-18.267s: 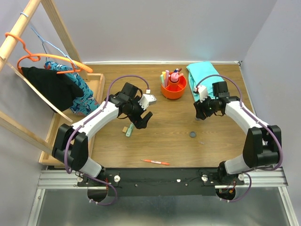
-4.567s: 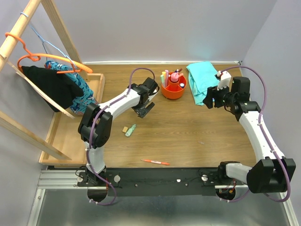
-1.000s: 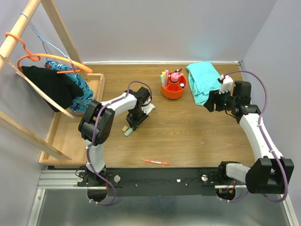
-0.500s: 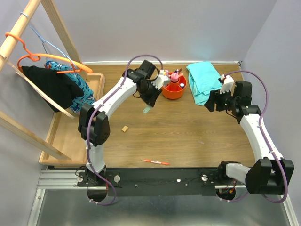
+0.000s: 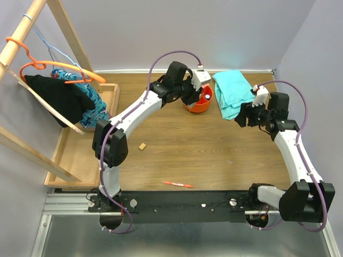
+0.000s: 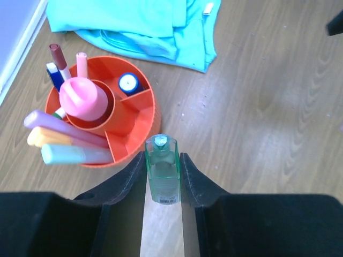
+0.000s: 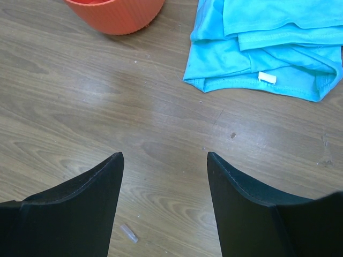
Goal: Sort the stationery into containers
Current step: Place the pen in the storage box.
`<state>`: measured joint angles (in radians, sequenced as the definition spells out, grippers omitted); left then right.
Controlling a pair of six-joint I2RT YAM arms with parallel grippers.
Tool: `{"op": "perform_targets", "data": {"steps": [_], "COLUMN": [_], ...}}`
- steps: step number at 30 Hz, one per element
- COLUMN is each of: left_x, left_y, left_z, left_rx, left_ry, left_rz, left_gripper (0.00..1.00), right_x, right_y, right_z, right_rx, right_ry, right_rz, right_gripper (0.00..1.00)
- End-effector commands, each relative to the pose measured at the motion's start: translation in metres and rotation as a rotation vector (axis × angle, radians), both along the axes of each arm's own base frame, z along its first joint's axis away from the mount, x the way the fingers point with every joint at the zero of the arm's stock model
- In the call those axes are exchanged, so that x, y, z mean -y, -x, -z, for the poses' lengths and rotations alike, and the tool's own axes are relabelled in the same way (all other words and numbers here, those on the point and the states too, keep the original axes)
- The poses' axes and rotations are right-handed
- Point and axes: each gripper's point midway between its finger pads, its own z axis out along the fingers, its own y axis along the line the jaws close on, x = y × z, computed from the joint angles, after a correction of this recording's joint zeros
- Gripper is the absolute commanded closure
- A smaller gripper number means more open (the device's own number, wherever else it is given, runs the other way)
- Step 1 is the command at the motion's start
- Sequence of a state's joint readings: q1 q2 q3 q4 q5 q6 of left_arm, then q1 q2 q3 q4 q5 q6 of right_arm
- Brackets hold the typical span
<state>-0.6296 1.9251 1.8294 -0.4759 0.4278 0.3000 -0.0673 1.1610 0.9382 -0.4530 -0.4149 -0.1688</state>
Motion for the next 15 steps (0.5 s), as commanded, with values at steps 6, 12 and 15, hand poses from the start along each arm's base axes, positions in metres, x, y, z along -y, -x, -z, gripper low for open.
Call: {"op": "perform_targets", "data": {"steps": [6,12,15], "left_x": [0.036,0.043,0.043], "left_y": [-0.038,-0.051,-0.058], "left_z": [-0.005,0.001,0.008], "left_rx": [0.256,0.304,0.327], "left_ry": [0.225,0.258,0.25], "left_rz": [-0.015,-0.048,-0.07], "left_gripper": [0.77,0.77,0.77], "right_x": [0.01,0.011,0.011], "right_y": [0.002,0.001,0.003], "right_z": [-0.005,0.001,0.005], "right_rx": [0.004,-0.01,-0.022], "right_ry": [0.018,0.018,0.015], "right_rz": [0.028,0.03,0.03], "right_gripper": [0.29,0.29,0.29]}}
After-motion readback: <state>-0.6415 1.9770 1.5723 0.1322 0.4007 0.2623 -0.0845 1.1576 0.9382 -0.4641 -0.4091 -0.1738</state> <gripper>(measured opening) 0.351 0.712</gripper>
